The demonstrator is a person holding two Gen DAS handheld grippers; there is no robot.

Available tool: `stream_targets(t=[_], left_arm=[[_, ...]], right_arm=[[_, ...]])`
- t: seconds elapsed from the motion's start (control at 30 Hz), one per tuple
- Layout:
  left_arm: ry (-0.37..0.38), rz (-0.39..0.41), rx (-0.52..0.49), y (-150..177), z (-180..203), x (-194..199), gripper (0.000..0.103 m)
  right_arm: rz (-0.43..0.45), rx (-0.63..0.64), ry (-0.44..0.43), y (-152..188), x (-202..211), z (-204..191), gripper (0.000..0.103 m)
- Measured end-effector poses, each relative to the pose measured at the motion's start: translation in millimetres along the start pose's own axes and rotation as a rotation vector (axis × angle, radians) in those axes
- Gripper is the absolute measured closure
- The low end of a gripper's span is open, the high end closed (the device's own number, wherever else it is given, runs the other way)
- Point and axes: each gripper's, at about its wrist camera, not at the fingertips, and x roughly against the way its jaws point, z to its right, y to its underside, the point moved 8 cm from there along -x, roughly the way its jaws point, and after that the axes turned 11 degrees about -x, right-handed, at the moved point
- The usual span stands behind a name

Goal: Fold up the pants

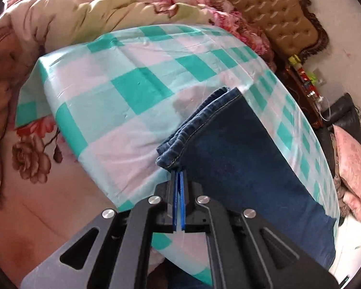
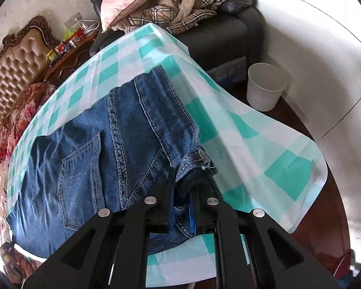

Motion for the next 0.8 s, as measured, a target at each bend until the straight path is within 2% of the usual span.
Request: stream_targets(t=[0.1, 0.17, 0.2, 0.23, 0.27, 0.33, 0.4, 0.47, 0.53, 0.6, 0.63, 0.67, 0.7, 0.8], left_arm=[[-0.051, -0.032, -0.097, -6.4, 3.3, -0.8, 0.091], [-0.056, 0.006, -0.176, -26.9, 19.1, 3.1, 0.086], [-0.091, 0.024, -0.26, -39.6, 30.2, 3.9, 0.079], [-0.154, 0.026, -0.327, -47.8, 35.9, 3.4, 0.045], [-0.204, 0.016, -0.39, -54.8, 41.8, 1.4, 0.028], [-0.211, -0.023, -0.453, -63.7, 49.5, -2.6, 0.031], [-0.229, 0.006, -0.482, -78.8, 50.0, -1.5, 0.041], [-0.203, 0.009, -0.557, -88.2, 59.2, -10.6, 0.046], [-0.179, -0.051, -0.664, -90.1, 69.3, -37.1, 0.055], [-0.168, -0.101, -0.717, -89.3, 71.1, -58.9, 0.064], [-0.148, -0.12, -0.724, -89.9, 70.9, -68.6, 0.088], [-0.099, -0.135, -0.716, -90.1, 72.9, -75.4, 0.095], [-0.056, -0.115, -0.684, -97.9, 74.6, -76.9, 0.098], [-0.025, -0.092, -0.615, -108.0, 71.8, -84.8, 0.098]], right_arm=[[0.005, 0.012, 0.02, -0.1, 0.9, -3.6, 0.093], [0.002, 0.015, 0.042, 1.4, -1.9, -4.7, 0.093], [0.0, 0.013, 0.048, 1.9, -2.8, -4.6, 0.093], [0.0, 0.011, 0.057, 2.4, -3.3, -5.2, 0.093], [0.004, 0.014, 0.062, 2.5, -1.9, -6.1, 0.094], [0.009, 0.01, 0.062, 2.9, 1.3, -5.4, 0.093], [0.008, 0.0, 0.061, 3.8, 2.2, -3.7, 0.093], [-0.001, 0.001, 0.084, 5.4, -2.0, -2.8, 0.093], [-0.003, 0.008, 0.109, 5.1, -5.2, -5.0, 0.093], [0.003, 0.022, 0.128, 3.8, -5.4, -7.8, 0.093], [0.003, 0.019, 0.129, 3.6, -5.2, -7.5, 0.093], [0.002, 0.013, 0.129, 3.7, -5.3, -6.4, 0.093], [0.001, 0.007, 0.132, 4.5, -5.7, -5.1, 0.093], [0.005, 0.008, 0.15, 6.7, -6.8, -5.2, 0.093]])
